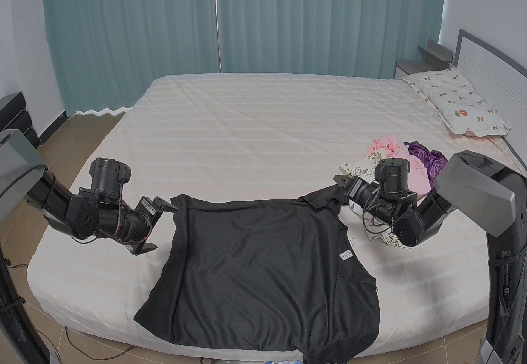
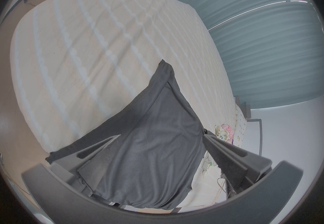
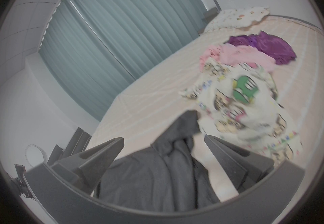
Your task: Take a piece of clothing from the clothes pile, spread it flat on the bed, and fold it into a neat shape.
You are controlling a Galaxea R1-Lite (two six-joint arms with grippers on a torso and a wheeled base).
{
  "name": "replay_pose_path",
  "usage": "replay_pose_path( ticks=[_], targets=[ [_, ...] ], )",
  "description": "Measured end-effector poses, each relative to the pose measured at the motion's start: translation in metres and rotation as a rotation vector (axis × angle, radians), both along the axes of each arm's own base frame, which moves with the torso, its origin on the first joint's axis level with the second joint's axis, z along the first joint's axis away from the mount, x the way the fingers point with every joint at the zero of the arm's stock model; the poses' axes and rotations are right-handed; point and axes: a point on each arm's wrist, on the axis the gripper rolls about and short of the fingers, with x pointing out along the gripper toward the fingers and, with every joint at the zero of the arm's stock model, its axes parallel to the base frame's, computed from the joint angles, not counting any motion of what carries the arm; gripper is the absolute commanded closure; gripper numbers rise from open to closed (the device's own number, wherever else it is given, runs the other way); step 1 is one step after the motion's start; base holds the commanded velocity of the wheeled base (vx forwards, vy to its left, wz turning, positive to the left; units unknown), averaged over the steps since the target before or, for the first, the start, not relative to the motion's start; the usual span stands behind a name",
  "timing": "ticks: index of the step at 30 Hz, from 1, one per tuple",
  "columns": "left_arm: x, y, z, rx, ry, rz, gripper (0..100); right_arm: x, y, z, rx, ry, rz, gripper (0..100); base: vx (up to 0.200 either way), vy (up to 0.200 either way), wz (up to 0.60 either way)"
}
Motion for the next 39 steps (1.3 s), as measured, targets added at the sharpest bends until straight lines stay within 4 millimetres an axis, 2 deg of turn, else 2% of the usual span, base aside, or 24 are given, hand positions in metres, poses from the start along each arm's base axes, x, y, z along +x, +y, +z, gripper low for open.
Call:
replay_pose_path(
  ticks=[8, 11, 14, 26, 33, 39],
  targets=[
    [-0.02, 0.002, -0.004, -0.018, 0.011, -0.004, 0, -0.064, -0.019, 0.0, 0.078, 0.088, -0.009, 0, 0.0, 0.0, 0.0],
    [-0.026, 0.003, -0.006, -0.026, 0.02, 0.002, 0, -0.081, -0.025, 0.003, 0.119, 0.063, -0.013, 0, 0.0, 0.0, 0.0],
    [-0.028, 0.002, -0.006, -0.041, 0.024, 0.009, 0, -0.089, -0.029, 0.001, 0.142, 0.067, -0.021, 0, 0.0, 0.0, 0.0],
    [-0.03, 0.004, -0.006, -0.051, 0.029, 0.024, 0, -0.093, -0.047, -0.016, 0.159, 0.139, -0.02, 0, 0.0, 0.183, 0.0],
    [-0.03, 0.008, -0.007, -0.051, 0.032, 0.038, 0, -0.091, -0.051, -0.023, 0.12, 0.15, -0.014, 0, 0.0, 0.2, 0.0],
    [-0.031, 0.01, -0.009, -0.05, 0.043, 0.042, 0, -0.083, -0.061, -0.034, 0.015, 0.167, 0.003, 0, 0.0, 0.0, 0.0]
  ],
)
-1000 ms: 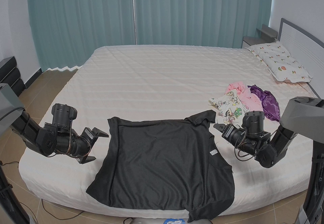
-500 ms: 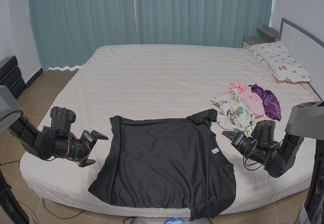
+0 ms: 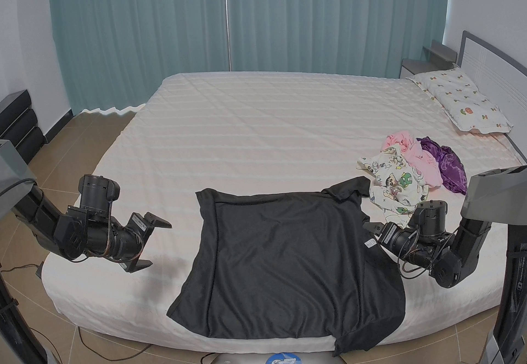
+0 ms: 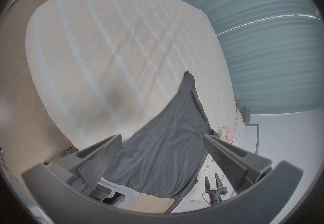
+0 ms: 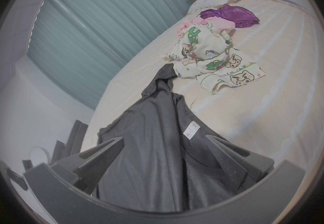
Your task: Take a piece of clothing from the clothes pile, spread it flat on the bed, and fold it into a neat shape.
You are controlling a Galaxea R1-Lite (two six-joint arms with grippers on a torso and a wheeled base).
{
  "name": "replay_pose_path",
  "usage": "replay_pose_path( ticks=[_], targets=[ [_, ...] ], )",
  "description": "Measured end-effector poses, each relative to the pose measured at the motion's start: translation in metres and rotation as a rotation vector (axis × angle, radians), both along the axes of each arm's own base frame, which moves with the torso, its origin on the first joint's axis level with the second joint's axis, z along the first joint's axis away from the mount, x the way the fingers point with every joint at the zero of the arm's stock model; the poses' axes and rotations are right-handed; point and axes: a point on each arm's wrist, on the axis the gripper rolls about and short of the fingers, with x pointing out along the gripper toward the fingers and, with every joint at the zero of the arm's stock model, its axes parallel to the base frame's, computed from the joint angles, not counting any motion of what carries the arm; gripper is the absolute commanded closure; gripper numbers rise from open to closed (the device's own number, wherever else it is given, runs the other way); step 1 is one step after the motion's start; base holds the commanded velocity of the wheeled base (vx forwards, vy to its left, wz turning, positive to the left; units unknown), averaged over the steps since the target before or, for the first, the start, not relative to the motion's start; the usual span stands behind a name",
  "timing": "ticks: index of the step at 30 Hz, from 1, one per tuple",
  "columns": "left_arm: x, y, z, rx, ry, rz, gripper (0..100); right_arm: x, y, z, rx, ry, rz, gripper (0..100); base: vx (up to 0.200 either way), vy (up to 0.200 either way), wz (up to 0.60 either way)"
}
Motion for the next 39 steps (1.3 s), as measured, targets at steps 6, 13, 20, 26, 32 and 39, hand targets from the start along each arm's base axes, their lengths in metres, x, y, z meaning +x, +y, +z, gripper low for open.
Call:
replay_pose_path(
  ticks=[6, 13, 20, 26, 32, 39],
  targets=[
    [-0.001, -0.001, -0.001, -0.001, 0.008, 0.002, 0, 0.011, -0.021, -0.014, -0.081, 0.051, 0.013, 0, 0.0, 0.0, 0.0],
    [-0.003, -0.009, -0.002, -0.008, 0.017, -0.011, 0, 0.011, -0.042, -0.026, -0.086, 0.089, 0.03, 0, -0.029, 0.0, 0.0],
    [-0.006, -0.019, -0.003, -0.022, 0.032, -0.027, 0, 0.013, -0.053, -0.034, -0.15, 0.093, 0.052, 0, -0.143, 0.0, 0.0],
    [-0.007, -0.026, -0.004, -0.023, 0.037, -0.043, 0, 0.024, -0.056, -0.041, -0.149, 0.075, 0.07, 0, 0.0, 0.0, 0.0],
    [-0.007, -0.026, -0.005, -0.022, 0.039, -0.042, 0, 0.042, -0.055, -0.048, -0.153, 0.064, 0.069, 0, 0.0, 0.0, 0.0],
    [-0.006, -0.027, -0.005, -0.021, 0.039, -0.042, 0, 0.051, -0.057, -0.056, -0.158, 0.11, 0.062, 100, 0.0, 0.0, 0.0]
  ],
)
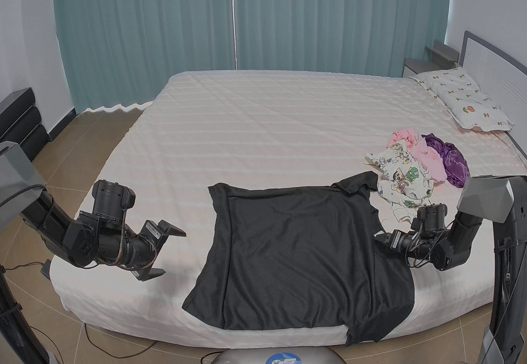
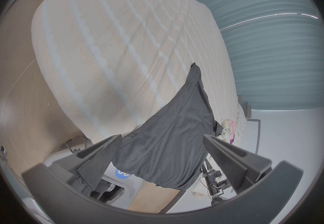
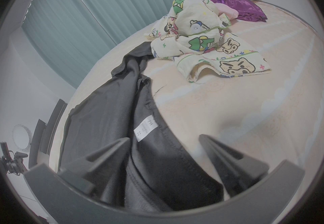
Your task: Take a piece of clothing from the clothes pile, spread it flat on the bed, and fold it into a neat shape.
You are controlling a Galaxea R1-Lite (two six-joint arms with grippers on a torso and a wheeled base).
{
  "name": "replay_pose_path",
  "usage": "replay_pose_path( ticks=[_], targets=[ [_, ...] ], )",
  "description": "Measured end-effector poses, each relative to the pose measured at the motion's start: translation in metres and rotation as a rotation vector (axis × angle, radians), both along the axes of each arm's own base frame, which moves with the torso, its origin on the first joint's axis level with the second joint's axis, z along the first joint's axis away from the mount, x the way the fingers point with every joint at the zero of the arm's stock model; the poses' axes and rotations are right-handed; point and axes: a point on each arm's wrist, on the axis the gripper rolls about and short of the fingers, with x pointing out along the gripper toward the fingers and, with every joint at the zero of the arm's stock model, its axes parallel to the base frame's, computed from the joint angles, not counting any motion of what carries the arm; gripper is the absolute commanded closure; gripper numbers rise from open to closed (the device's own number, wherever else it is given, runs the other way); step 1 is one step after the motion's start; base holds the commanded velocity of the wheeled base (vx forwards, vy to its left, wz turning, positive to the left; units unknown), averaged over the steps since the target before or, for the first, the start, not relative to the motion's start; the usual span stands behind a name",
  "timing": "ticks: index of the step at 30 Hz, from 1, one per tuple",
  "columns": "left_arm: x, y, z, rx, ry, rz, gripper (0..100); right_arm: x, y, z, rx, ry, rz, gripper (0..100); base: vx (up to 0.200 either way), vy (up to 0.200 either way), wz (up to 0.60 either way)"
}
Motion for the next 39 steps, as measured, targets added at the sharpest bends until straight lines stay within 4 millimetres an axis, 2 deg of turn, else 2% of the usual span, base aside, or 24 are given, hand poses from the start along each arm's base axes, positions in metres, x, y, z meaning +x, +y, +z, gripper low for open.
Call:
replay_pose_path(
  ticks=[7, 21, 28, 37, 38, 39],
  targets=[
    [0.0, 0.0, -0.001, 0.002, 0.002, 0.001, 0, -0.001, -0.011, 0.001, 0.002, 0.004, -0.032, 100, 0.0, 0.0, 0.0],
    [-0.001, 0.0, -0.002, 0.004, 0.008, 0.001, 0, -0.02, -0.052, 0.017, 0.007, 0.003, -0.14, 100, 0.0, 0.0, 0.0],
    [-0.002, -0.001, -0.002, 0.007, 0.014, -0.004, 0, -0.022, -0.073, 0.027, 0.0, -0.048, -0.202, 100, 0.0, 0.0, 0.0],
    [-0.003, -0.005, -0.003, 0.009, 0.021, -0.019, 0, -0.024, -0.085, 0.028, -0.008, -0.056, -0.23, 100, 0.0, 0.0, 0.0],
    [-0.004, -0.006, -0.003, 0.01, 0.022, -0.021, 0, -0.024, -0.085, 0.028, -0.009, -0.055, -0.23, 0, 0.0, 0.0, 0.0],
    [-0.004, -0.006, -0.004, 0.01, 0.024, -0.022, 0, -0.024, -0.085, 0.027, -0.009, -0.057, -0.231, 0, 0.0, 0.0, 0.0]
  ],
)
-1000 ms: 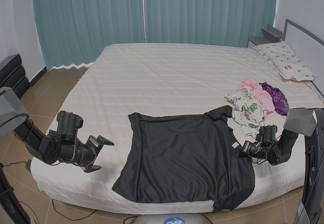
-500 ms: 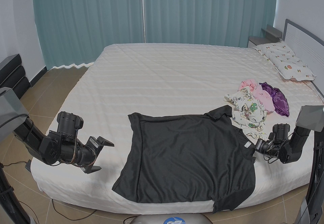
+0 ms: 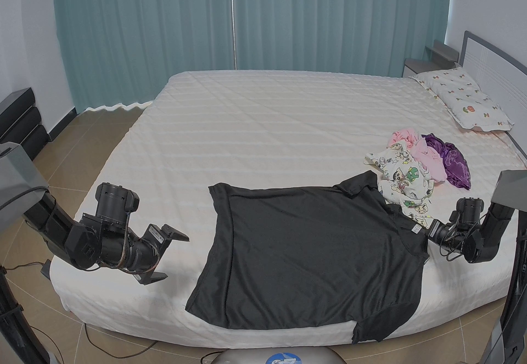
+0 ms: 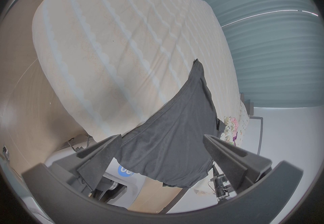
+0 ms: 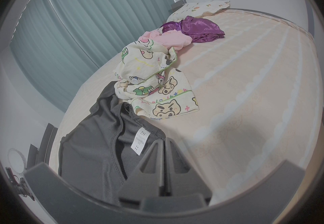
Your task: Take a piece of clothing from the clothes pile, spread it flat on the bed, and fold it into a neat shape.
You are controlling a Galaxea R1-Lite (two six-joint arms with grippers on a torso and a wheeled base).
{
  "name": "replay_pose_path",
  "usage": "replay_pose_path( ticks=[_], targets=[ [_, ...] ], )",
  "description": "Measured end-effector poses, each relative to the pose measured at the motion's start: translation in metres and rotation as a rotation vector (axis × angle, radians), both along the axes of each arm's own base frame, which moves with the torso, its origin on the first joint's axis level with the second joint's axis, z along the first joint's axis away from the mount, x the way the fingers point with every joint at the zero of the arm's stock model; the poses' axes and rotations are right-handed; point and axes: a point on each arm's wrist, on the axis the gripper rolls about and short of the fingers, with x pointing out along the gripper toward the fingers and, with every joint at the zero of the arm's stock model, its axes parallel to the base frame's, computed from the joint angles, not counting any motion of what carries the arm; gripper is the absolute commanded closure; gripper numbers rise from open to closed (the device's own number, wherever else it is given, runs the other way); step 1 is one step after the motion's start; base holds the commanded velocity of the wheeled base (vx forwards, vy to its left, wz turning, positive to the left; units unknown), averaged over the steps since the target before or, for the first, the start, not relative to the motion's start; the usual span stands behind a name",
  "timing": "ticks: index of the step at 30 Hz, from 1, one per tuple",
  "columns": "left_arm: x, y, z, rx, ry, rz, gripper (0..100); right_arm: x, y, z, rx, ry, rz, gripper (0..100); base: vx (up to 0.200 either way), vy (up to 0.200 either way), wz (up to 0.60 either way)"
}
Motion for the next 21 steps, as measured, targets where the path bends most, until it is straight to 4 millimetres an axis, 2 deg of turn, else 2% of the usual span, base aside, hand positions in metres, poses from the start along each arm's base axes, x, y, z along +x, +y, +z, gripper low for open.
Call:
replay_pose_path(
  ticks=[6, 9, 15, 21],
  targets=[
    [-0.004, -0.004, -0.002, 0.005, 0.006, -0.019, 0, 0.005, 0.0, 0.003, -0.009, -0.062, -0.003, 0, 0.0, 0.0, 0.0],
    [-0.006, -0.007, -0.003, 0.006, 0.01, -0.032, 0, -0.003, 0.002, 0.005, -0.005, -0.051, -0.001, 0, 0.0, 0.0, 0.0],
    [-0.009, -0.019, -0.005, 0.013, 0.012, -0.065, 0, -0.024, 0.009, 0.017, 0.049, -0.035, -0.029, 0, -0.2, 0.0, 0.0],
    [-0.008, -0.034, -0.011, 0.087, 0.006, -0.038, 0, -0.044, 0.028, 0.027, 0.088, -0.098, -0.01, 0, 0.0, 0.0, 0.0]
  ],
)
